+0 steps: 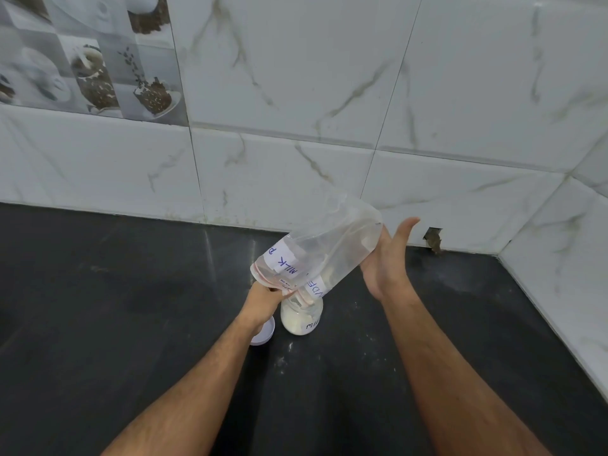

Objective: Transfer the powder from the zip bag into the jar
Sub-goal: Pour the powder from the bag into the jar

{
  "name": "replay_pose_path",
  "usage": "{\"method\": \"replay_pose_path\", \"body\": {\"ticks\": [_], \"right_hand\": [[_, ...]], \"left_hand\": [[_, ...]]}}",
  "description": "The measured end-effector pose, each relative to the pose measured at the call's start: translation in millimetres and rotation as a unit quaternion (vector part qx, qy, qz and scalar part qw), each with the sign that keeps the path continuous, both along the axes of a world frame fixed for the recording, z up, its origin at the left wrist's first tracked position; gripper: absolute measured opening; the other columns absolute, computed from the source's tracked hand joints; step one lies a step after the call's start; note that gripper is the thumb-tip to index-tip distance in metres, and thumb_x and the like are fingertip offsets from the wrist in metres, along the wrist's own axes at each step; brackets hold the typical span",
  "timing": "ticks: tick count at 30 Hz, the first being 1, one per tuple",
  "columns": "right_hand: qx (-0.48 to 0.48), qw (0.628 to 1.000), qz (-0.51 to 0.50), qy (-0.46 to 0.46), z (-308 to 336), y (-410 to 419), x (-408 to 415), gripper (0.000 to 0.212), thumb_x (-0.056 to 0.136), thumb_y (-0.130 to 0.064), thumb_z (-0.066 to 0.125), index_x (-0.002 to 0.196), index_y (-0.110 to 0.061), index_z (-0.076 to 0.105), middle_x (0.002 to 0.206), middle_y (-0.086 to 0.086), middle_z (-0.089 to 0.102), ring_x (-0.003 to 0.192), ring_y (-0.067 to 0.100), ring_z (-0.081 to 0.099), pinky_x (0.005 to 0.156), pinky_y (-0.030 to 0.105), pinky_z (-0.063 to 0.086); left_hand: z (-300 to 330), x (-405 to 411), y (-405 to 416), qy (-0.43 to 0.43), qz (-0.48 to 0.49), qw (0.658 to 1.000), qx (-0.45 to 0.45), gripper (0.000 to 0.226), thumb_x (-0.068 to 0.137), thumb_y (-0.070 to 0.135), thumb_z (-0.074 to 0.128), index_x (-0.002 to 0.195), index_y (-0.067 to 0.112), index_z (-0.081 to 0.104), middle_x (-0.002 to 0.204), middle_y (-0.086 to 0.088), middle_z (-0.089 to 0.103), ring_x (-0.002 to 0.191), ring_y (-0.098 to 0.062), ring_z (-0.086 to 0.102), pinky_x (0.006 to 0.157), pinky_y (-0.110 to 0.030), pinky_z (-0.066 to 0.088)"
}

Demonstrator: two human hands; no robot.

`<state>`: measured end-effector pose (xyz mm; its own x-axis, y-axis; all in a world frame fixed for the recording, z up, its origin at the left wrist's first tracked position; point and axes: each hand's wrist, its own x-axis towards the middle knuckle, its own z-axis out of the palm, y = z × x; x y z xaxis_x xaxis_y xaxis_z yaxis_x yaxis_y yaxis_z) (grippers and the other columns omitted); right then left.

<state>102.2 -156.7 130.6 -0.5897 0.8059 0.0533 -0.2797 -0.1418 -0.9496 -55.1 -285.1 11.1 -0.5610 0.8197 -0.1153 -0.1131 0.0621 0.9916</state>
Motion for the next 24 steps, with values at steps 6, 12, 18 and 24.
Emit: {"method": "replay_pose_path", "body": {"ticks": [6,12,18,24], "right_hand": [[0.046,0.999,0.019,-0.023,-5,-12,-4,0.127,0.047,-0.105,0.029,0.150,-0.032,0.040,0.152,-0.008,0.048,0.143,0.011,0.040,0.122,0.047,0.023],[0.116,0.993,-0.015,-0.011,-1,-14,-5,0.103,0.069,-0.091,0.046,0.143,-0.020,0.048,0.143,0.003,0.058,0.134,0.018,0.052,0.115,0.049,0.037],[-0.115,0.989,-0.094,-0.005,-20,2,-3,0.105,0.076,-0.091,0.004,0.149,-0.025,0.041,0.143,0.004,0.057,0.133,0.026,0.052,0.116,0.055,0.034],[-0.071,0.995,0.060,-0.022,-28,-7,-6,0.109,0.066,-0.095,0.012,0.144,-0.027,0.049,0.136,-0.001,0.065,0.127,0.019,0.059,0.114,0.051,0.037]], "left_hand": [[-1,0,1,0.002,0.016,1.000,-0.023,0.026,0.089,0.006,0.071,0.115,0.008,0.069,0.119,-0.017,0.071,0.109,-0.022,0.063,0.102,-0.048,0.050],[1,2,0,-0.005,0.005,1.000,0.002,0.032,0.088,0.008,0.072,0.119,0.015,0.067,0.118,0.000,0.072,0.109,-0.014,0.067,0.094,-0.032,0.053],[-3,1,1,0.000,0.023,0.999,-0.045,0.018,0.090,0.013,0.071,0.107,0.006,0.072,0.104,0.001,0.075,0.096,-0.012,0.067,0.065,-0.011,0.050],[-1,0,2,-0.027,0.004,0.999,-0.043,0.027,0.093,0.015,0.067,0.119,0.017,0.065,0.110,0.010,0.071,0.081,0.004,0.063,0.070,-0.016,0.054]]}}
